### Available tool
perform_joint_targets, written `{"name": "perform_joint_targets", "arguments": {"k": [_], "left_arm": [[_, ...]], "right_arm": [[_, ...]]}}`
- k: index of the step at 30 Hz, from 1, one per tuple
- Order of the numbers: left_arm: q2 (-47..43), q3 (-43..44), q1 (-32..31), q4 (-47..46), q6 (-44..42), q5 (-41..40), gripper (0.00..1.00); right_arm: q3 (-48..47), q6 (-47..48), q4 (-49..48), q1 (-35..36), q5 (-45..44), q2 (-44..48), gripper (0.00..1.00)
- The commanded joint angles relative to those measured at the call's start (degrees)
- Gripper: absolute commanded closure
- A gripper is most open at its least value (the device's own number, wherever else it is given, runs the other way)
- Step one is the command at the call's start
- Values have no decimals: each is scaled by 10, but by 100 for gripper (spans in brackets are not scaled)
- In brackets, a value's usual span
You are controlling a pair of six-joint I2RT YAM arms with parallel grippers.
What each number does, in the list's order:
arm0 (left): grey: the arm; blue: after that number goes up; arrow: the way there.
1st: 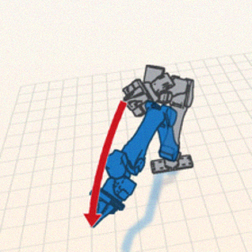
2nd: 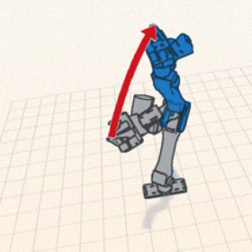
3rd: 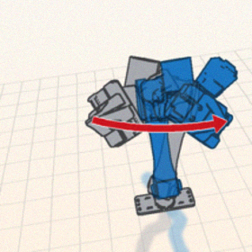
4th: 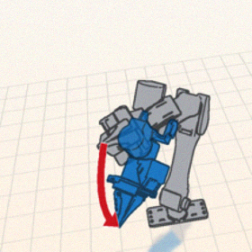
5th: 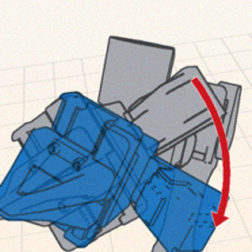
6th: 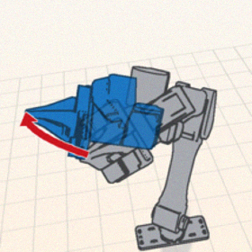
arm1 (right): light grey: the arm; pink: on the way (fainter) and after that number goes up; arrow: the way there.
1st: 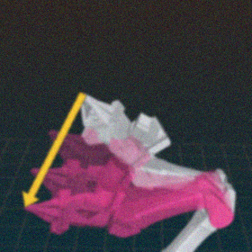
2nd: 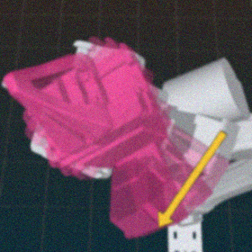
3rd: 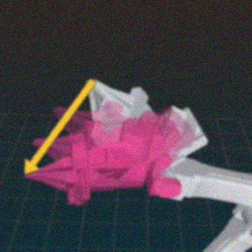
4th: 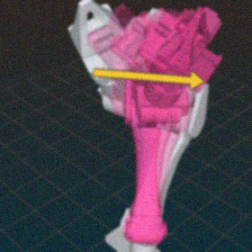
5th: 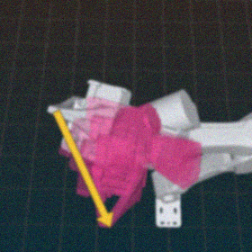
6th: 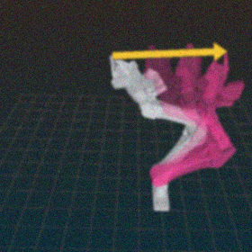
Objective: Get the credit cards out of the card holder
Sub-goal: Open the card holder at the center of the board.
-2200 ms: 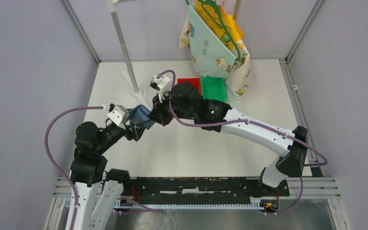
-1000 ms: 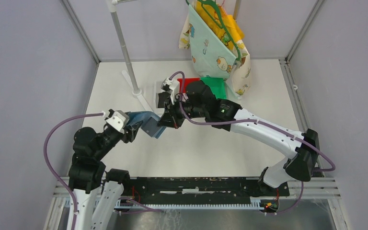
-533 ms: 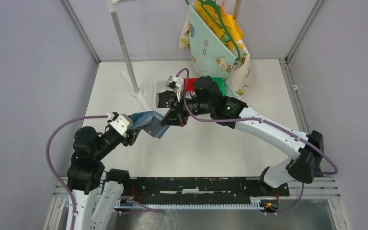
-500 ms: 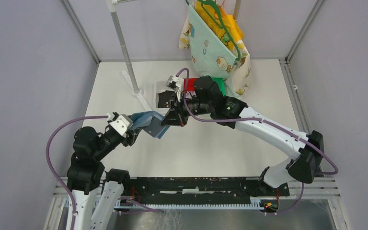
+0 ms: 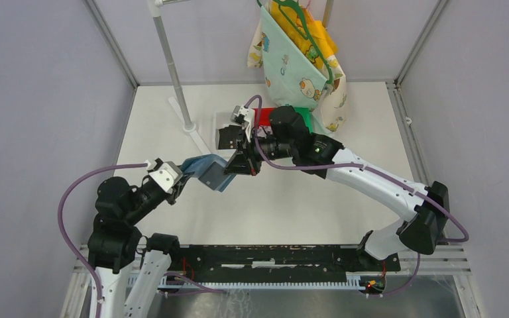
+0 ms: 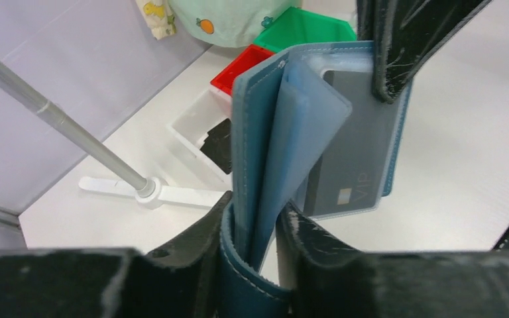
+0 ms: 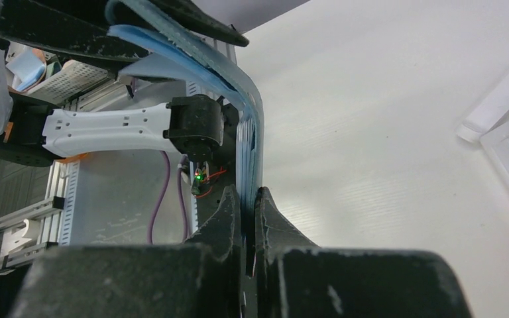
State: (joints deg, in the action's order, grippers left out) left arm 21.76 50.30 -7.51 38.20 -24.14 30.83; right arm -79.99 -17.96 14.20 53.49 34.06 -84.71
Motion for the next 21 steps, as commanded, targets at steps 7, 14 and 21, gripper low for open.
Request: {"name": "perform_joint_targets", "arguments": {"k": [7,14,21], "left_arm": [[122,145,2,93,76,160,95],[175,213,2,109,123,235,98],[234,299,2,153,160,292,98]], "right_arm": [[69,-15,-137,-5,86,55,100],[112,-26,-217,-7,104,66,83],[201,-71,-370,-35,148,99,64]]}}
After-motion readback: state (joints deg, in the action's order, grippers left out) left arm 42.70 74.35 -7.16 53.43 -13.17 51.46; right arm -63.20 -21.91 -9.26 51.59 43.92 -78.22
